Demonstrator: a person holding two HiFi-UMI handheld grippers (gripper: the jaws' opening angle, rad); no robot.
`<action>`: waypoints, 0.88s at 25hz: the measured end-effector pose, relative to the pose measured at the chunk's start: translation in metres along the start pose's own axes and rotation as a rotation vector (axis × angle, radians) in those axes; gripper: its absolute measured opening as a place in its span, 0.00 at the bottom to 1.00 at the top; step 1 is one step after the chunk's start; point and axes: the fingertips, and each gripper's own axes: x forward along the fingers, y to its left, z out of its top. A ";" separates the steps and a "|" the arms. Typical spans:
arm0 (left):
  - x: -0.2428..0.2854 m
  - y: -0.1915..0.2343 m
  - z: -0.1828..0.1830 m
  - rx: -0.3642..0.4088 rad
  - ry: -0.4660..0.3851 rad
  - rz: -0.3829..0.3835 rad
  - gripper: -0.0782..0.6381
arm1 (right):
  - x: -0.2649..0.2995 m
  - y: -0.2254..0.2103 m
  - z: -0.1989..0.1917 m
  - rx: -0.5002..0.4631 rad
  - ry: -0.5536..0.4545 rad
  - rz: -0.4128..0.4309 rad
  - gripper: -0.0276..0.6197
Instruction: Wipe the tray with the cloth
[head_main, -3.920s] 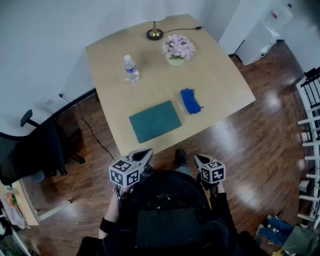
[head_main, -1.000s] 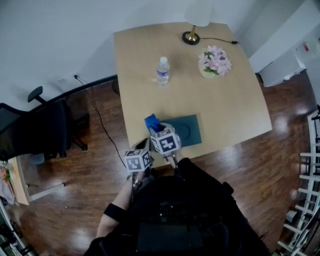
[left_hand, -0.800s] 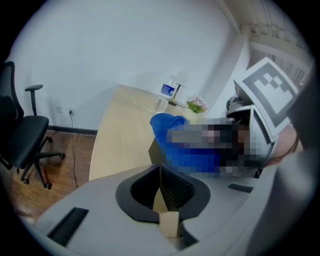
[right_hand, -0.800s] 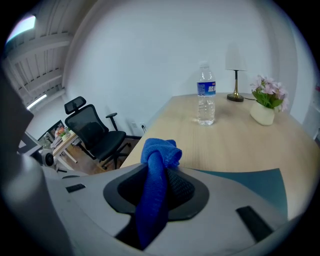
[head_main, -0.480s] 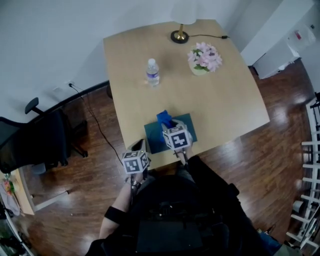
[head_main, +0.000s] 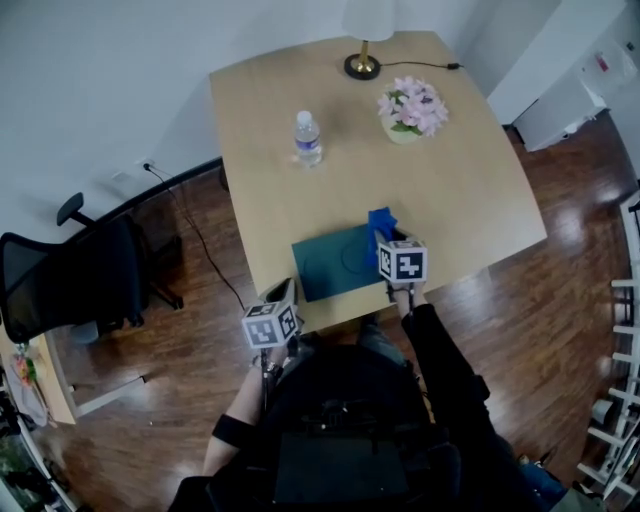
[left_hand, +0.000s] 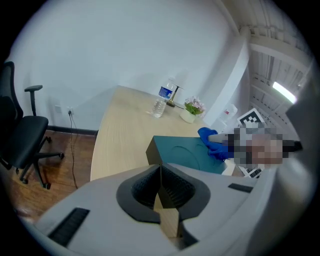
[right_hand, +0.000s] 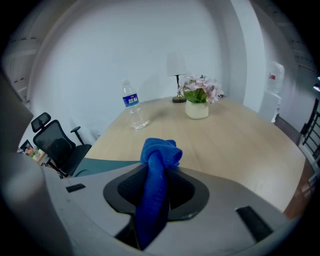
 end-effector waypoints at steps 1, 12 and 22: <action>0.000 -0.001 0.000 0.003 -0.001 -0.002 0.11 | 0.000 0.000 0.001 -0.003 -0.001 -0.001 0.20; -0.012 0.003 0.005 0.016 -0.024 -0.009 0.11 | -0.017 0.152 -0.009 -0.188 0.003 0.272 0.20; -0.024 0.006 0.006 0.042 -0.024 -0.020 0.11 | 0.017 0.214 -0.047 -0.334 0.084 0.282 0.20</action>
